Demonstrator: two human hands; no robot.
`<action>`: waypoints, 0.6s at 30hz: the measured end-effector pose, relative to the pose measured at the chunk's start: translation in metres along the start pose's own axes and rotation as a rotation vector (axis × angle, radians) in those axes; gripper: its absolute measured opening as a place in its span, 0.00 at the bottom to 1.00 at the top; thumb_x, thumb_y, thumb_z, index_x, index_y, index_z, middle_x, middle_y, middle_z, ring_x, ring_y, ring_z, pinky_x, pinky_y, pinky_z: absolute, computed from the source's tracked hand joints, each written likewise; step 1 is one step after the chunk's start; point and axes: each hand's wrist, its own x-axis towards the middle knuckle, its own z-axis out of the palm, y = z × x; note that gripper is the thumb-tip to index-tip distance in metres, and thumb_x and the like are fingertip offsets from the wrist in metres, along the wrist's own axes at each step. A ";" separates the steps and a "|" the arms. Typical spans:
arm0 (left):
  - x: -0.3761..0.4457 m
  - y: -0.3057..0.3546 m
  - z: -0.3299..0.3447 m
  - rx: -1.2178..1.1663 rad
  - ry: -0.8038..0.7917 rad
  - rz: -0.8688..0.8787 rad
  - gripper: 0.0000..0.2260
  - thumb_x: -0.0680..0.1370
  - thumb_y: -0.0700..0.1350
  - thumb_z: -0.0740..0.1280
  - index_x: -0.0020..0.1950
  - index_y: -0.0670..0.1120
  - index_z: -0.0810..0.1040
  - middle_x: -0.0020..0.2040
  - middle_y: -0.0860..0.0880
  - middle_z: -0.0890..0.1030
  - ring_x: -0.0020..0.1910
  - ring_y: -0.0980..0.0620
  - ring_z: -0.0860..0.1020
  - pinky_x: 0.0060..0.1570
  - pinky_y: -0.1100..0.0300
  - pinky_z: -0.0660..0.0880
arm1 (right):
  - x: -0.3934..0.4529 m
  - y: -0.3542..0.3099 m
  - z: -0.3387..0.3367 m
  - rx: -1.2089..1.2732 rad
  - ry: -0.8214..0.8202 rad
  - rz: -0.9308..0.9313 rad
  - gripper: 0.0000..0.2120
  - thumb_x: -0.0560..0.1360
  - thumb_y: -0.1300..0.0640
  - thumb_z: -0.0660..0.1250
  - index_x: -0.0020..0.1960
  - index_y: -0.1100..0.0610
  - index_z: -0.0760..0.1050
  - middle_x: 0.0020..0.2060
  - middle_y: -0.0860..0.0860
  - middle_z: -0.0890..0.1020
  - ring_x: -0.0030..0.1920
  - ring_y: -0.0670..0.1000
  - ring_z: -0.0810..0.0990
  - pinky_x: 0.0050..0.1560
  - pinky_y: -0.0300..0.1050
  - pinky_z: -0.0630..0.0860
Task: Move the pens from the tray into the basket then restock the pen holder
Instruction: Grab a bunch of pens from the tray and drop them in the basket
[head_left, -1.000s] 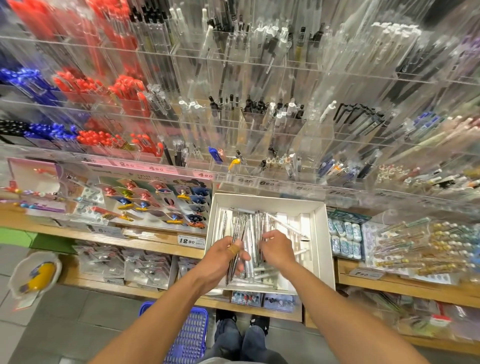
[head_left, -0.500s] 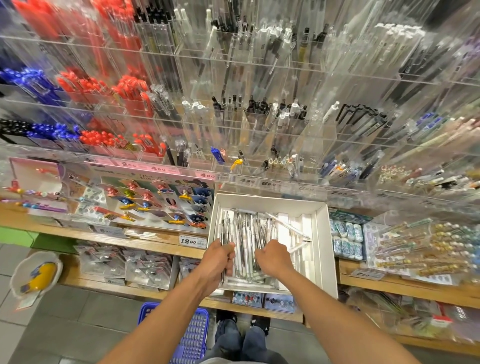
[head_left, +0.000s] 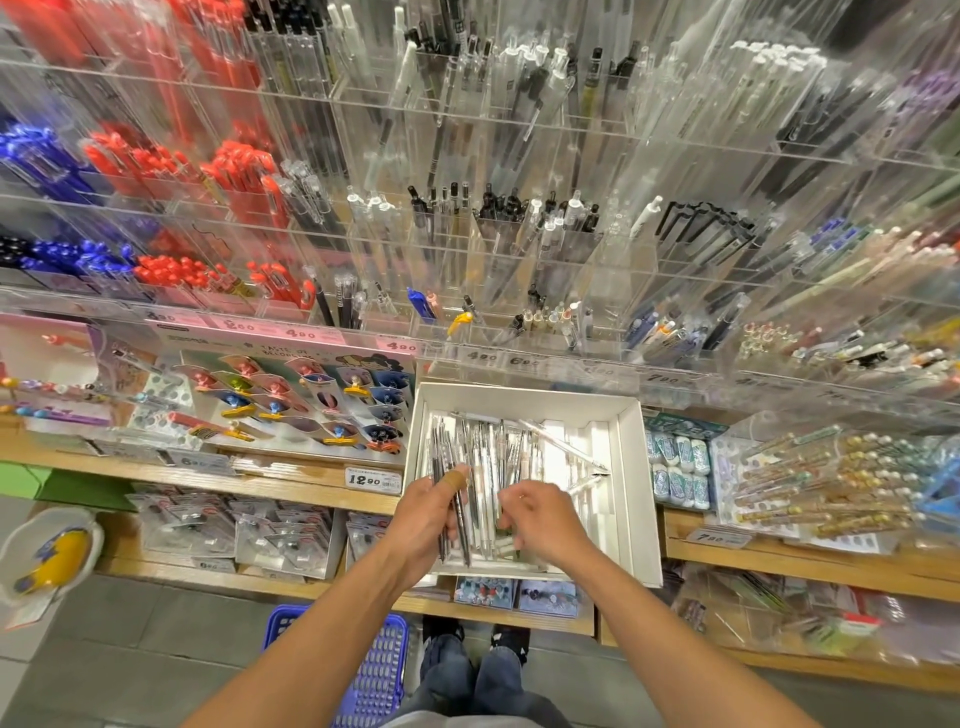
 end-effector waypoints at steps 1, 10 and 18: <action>0.000 0.000 -0.001 -0.015 0.018 0.006 0.16 0.79 0.55 0.66 0.40 0.44 0.74 0.28 0.52 0.71 0.25 0.56 0.67 0.29 0.62 0.68 | 0.008 0.005 -0.001 -0.105 0.064 0.014 0.11 0.81 0.53 0.61 0.57 0.56 0.78 0.39 0.49 0.84 0.32 0.48 0.81 0.40 0.44 0.82; -0.009 -0.003 -0.005 -0.149 -0.028 -0.046 0.12 0.82 0.49 0.64 0.42 0.44 0.71 0.30 0.49 0.73 0.26 0.53 0.71 0.27 0.60 0.72 | 0.039 -0.004 0.029 -0.695 0.191 0.179 0.07 0.74 0.66 0.67 0.50 0.58 0.74 0.30 0.48 0.69 0.28 0.47 0.69 0.23 0.40 0.62; -0.009 -0.002 -0.003 -0.178 -0.015 -0.084 0.12 0.82 0.49 0.64 0.43 0.44 0.71 0.30 0.49 0.73 0.26 0.54 0.70 0.27 0.60 0.70 | 0.048 -0.005 0.030 -0.803 0.188 0.242 0.05 0.75 0.65 0.66 0.51 0.59 0.77 0.34 0.50 0.75 0.31 0.49 0.73 0.28 0.42 0.68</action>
